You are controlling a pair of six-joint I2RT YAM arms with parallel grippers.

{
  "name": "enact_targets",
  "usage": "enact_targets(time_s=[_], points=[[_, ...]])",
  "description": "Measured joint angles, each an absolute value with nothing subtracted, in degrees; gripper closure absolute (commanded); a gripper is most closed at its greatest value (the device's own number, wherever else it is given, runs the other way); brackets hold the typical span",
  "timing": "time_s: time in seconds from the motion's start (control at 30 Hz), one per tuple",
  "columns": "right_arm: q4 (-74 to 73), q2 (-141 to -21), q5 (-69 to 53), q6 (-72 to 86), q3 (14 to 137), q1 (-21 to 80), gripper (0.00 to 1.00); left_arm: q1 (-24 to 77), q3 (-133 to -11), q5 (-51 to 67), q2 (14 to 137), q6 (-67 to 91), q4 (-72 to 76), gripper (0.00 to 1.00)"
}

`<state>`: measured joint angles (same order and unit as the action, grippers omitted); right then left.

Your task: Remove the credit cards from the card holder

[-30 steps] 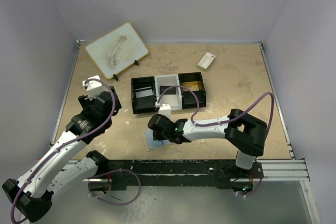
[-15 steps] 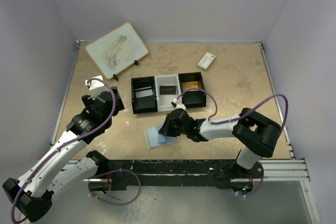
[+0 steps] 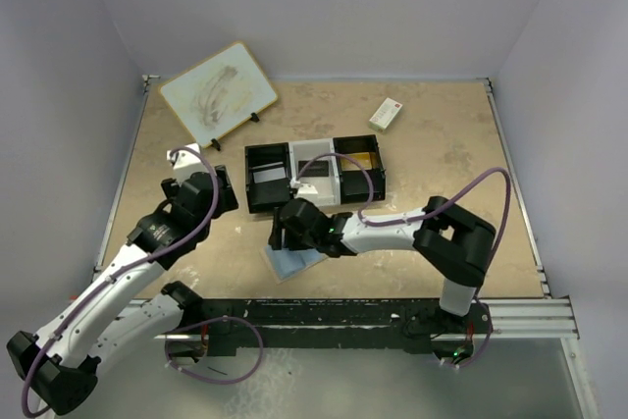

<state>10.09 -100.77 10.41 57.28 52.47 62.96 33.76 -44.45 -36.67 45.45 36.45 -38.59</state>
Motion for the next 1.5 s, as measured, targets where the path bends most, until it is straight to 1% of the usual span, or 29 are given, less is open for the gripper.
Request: enact_targets(time_s=[0.17, 0.27, 0.4, 0.53, 0.73, 0.93, 1.07, 1.17, 1.23, 1.27, 1.37, 1.43, 1.5], points=[[1.0, -106.2, 17.3, 55.0, 62.2, 67.5, 0.30, 33.8, -44.4, -39.3, 42.3, 36.8, -38.8, 0.20], [-2.0, -107.6, 20.0, 53.5, 64.7, 68.7, 0.29, 33.8, -44.4, -41.3, 40.4, 37.0, -39.1, 0.20], [-1.2, -107.5, 20.1, 50.0, 64.2, 69.1, 0.25, 33.8, -44.4, -43.3, 38.9, 37.6, -39.5, 0.20], [4.1, -105.7, 17.1, 43.8, 60.5, 69.2, 0.20, 33.8, -44.4, -44.2, 38.7, 37.9, -39.9, 0.20], [6.7, -104.8, 12.6, 34.4, 58.7, 69.2, 0.20, 33.8, -44.4, -44.2, 40.0, 37.9, -40.0, 0.20], [3.1, -106.9, 14.5, 29.6, 61.8, 69.9, 0.24, 33.8, -44.4, -44.4, 40.4, 37.9, -40.1, 0.20], [0.8, -108.3, 17.9, 28.9, 63.8, 71.1, 0.28, 33.8, -44.4, -44.8, 40.4, 37.9, -40.2, 0.20], [-0.7, -109.4, 21.2, 29.1, 65.1, 72.3, 0.28, 33.8, -44.4, -45.2, 40.2, 37.9, -40.4, 0.20], [-1.9, -110.4, 23.1, 29.8, 66.4, 73.0, 0.31, 33.8, -44.4, -45.4, 39.9, 38.0, -40.5, 0.20], [-2.5, -111.0, 24.1, 30.3, 67.3, 73.3, 0.33, 33.8, -44.5, -45.5, 39.8, 38.0, -40.5, 0.20], [-3.2, -112.3, 25.9, 31.6, 69.1, 74.1, 0.45, 33.8, -44.4, -45.8, 39.3, 38.2, -40.5, 0.20], [-3.1, -112.3, 26.0, 31.9, 69.0, 74.3, 0.53, 33.8, -44.4, -45.9, 39.1, 38.4, -40.6, 0.20], [-2.0, -111.7, 25.8, 32.1, 68.0, 74.2, 0.59, 33.8, -44.4, -45.9, 39.1, 38.4, -40.7, 0.20]])
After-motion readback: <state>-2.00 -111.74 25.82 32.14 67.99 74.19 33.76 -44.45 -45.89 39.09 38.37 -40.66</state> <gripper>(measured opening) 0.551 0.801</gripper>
